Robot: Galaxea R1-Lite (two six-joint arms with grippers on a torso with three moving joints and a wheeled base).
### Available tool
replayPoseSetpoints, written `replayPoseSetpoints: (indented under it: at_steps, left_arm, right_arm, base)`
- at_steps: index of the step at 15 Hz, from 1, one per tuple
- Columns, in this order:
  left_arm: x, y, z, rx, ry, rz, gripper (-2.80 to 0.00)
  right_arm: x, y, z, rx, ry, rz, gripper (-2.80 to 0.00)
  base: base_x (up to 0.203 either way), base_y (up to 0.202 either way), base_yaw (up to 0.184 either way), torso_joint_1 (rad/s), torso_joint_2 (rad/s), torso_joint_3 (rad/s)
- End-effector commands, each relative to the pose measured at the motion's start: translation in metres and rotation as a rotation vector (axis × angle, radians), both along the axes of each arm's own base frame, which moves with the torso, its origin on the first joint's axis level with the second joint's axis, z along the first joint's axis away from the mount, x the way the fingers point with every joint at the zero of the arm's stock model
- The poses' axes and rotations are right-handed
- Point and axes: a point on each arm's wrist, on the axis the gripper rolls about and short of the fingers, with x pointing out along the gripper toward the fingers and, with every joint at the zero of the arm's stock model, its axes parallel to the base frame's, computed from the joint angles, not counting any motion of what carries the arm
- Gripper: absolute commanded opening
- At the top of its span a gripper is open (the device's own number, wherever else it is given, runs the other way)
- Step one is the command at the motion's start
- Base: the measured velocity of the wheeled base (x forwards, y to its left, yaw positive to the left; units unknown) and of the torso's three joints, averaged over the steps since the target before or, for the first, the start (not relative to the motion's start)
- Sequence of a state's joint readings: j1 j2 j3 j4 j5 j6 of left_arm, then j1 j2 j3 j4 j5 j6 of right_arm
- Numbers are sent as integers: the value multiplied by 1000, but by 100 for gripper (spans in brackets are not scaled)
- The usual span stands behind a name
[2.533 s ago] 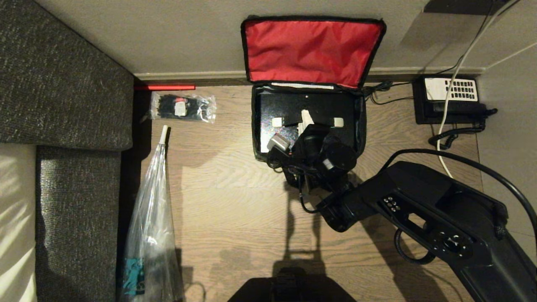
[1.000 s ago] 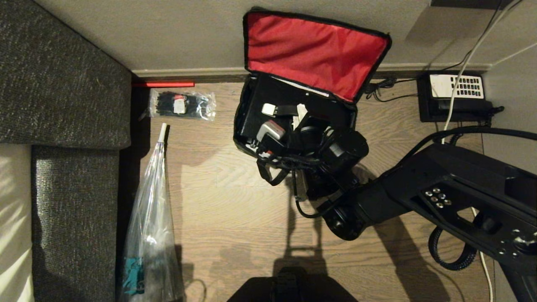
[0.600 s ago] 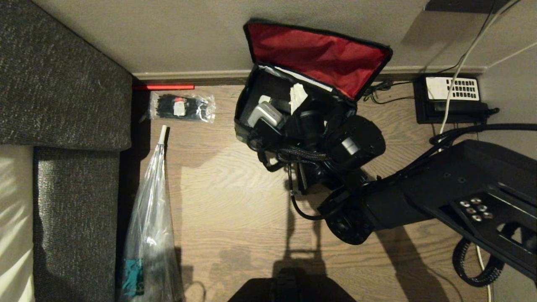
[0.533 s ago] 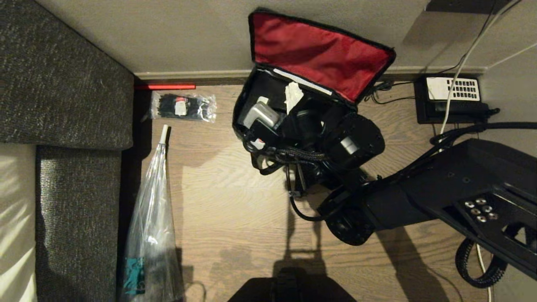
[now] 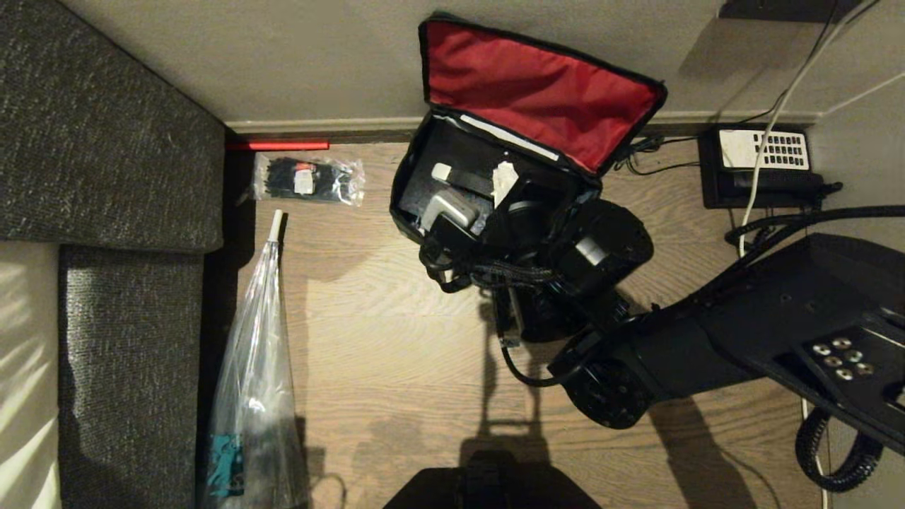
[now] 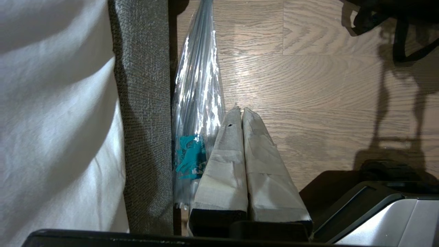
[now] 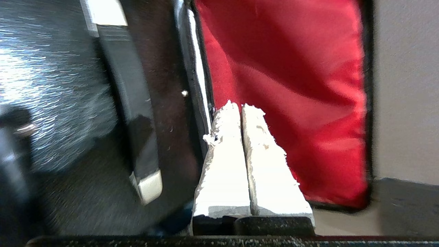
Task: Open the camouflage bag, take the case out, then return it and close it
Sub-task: Grip the handle
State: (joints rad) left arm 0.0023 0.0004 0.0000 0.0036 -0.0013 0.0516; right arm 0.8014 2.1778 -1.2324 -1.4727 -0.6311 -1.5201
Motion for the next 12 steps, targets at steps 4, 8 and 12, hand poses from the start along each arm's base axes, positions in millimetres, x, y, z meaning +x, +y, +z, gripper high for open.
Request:
replayPoseSetpoints:
  at_steps: [4,8,12]
  left_arm:
    - [0,0,-1,1,1,2,-280]
    - [0,0,-1,1,1,2,-280]
    - [0,0,-1,-1,1,2,-280]
  right_arm:
    - [3,-45,5,187,215,-190,-280]
    - [-2,-120,-6,283,630,-233,-280]
    - [-54,-183,22,898,937,-109,-280]
  base:
    - [0,0,0,0,0,0]
    - [0,0,0,0,0,0]
    - [0,0,0,0,0,0]
